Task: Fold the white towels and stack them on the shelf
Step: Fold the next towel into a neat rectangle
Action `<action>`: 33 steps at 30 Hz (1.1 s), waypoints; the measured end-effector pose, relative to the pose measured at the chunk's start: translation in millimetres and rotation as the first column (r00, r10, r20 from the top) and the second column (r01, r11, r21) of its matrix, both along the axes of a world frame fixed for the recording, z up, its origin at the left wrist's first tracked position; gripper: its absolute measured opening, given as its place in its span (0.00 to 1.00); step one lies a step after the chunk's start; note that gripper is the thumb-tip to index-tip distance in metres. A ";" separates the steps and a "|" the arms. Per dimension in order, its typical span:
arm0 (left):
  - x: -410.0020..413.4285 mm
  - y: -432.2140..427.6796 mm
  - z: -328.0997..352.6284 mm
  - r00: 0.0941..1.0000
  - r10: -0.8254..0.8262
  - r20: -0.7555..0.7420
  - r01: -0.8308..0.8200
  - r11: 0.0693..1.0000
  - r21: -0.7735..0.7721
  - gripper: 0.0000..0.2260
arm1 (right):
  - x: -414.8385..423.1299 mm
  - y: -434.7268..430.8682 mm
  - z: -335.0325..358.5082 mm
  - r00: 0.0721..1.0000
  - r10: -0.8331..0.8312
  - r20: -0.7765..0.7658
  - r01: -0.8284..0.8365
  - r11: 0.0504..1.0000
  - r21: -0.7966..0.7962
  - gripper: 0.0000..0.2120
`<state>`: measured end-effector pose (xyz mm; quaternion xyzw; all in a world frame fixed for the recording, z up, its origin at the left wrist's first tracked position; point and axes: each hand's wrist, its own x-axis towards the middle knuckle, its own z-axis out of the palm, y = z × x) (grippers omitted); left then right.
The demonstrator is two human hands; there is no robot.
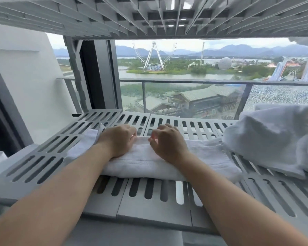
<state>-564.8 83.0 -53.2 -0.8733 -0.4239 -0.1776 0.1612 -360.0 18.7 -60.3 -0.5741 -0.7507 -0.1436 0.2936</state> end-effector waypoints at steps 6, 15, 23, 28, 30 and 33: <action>-65.8 20.6 12.0 0.986 -0.065 -0.152 0.077 0.994 0.075 0.07 | -74.9 29.5 10.5 0.985 0.156 0.070 -0.138 0.966 -0.219 0.10; -118.0 56.6 -5.1 0.936 -0.022 0.350 0.093 0.978 -0.186 0.06 | -142.9 52.1 1.3 0.985 0.170 -0.008 -0.166 0.950 -0.264 0.11; -121.3 76.0 -8.4 0.792 0.091 0.604 0.194 0.900 -0.390 0.09 | -159.3 46.6 -3.3 0.935 0.258 -0.243 -0.321 0.908 -0.271 0.08; -128.8 73.0 -7.7 0.644 0.180 0.743 0.285 0.845 -0.452 0.11 | -170.6 66.6 -1.0 0.924 -0.028 -0.380 -0.100 0.945 -0.312 0.26; -131.7 69.8 -8.1 0.574 0.229 0.786 0.263 0.857 -0.443 0.11 | -175.5 72.0 -2.7 0.923 -0.088 -0.374 -0.032 0.952 -0.304 0.28; -138.1 60.1 -8.3 0.531 0.277 0.801 0.181 0.886 -0.426 0.07 | -179.7 72.0 -10.0 0.941 -0.064 -0.331 -0.026 0.966 -0.259 0.22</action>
